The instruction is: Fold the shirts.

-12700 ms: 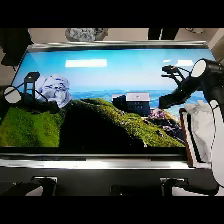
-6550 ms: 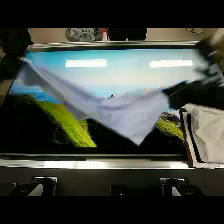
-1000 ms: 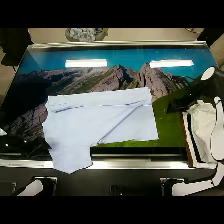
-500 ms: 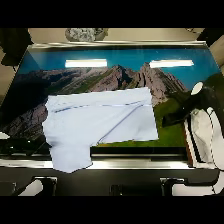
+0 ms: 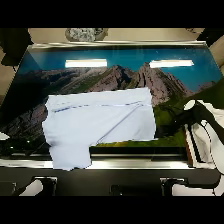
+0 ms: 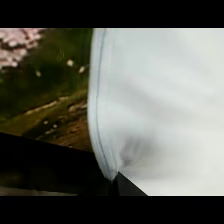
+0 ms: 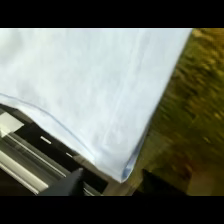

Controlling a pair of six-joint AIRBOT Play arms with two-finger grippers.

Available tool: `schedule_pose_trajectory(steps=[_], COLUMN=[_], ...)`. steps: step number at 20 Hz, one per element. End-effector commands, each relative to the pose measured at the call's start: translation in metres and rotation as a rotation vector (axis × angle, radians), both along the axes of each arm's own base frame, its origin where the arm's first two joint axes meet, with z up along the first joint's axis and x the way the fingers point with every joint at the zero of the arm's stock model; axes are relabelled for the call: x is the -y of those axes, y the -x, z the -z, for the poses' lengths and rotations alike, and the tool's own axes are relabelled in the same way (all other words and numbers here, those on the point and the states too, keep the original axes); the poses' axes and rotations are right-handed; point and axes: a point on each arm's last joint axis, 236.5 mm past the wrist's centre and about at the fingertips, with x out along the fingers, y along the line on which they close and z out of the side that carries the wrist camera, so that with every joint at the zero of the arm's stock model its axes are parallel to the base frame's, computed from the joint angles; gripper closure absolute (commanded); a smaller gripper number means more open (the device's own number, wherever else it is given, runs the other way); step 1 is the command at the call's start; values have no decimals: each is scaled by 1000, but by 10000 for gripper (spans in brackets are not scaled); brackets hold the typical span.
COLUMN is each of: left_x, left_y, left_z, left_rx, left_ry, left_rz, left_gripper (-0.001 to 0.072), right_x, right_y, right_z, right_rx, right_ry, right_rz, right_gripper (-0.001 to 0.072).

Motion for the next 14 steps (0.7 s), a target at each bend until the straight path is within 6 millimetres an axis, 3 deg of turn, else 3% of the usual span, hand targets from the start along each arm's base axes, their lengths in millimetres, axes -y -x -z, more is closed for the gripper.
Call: schedule_pose_trajectory(steps=[1,2,4,5,7,8,9,10,11,12,13,14], left_x=[2,1,-5,-11,-28,-34,-37,-38,-37,-33,-24,-11], left_y=[0,-1,-13,-26,-65,-89,-115,-133,-137,-130,-110,-81], left_z=[-2,-4,-19,-35,-95,-139,-201,-275,-350,-426,-504,-571], left_rx=[4,6,37,83,262,384,553,745,926,1099,1281,1443], left_ry=[7,6,-5,-26,-102,-133,-161,-199,-248,-308,-381,-449], left_rz=[3,5,18,26,34,-6,-57,-95,-126,-157,-174,-187], left_gripper=[682,682,683,683,684,684,684,684,684,685,685,685], right_x=[-7,-10,-17,-16,-9,-4,0,8,17,28,41,52], right_y=[-5,-4,-5,-10,-39,-60,-81,-103,-117,-121,-108,-78], right_z=[6,3,-10,-21,-65,-103,-149,-213,-283,-363,-455,-538], right_rx=[9,-3,27,77,256,392,547,746,962,1196,1459,1695], right_ry=[-7,-21,-63,-60,-31,-2,30,89,164,254,372,490], right_rz=[68,74,46,29,3,-15,-29,-25,-11,14,57,106], right_gripper=[462,643,668,669,670,671,672,672,672,672,671,672])
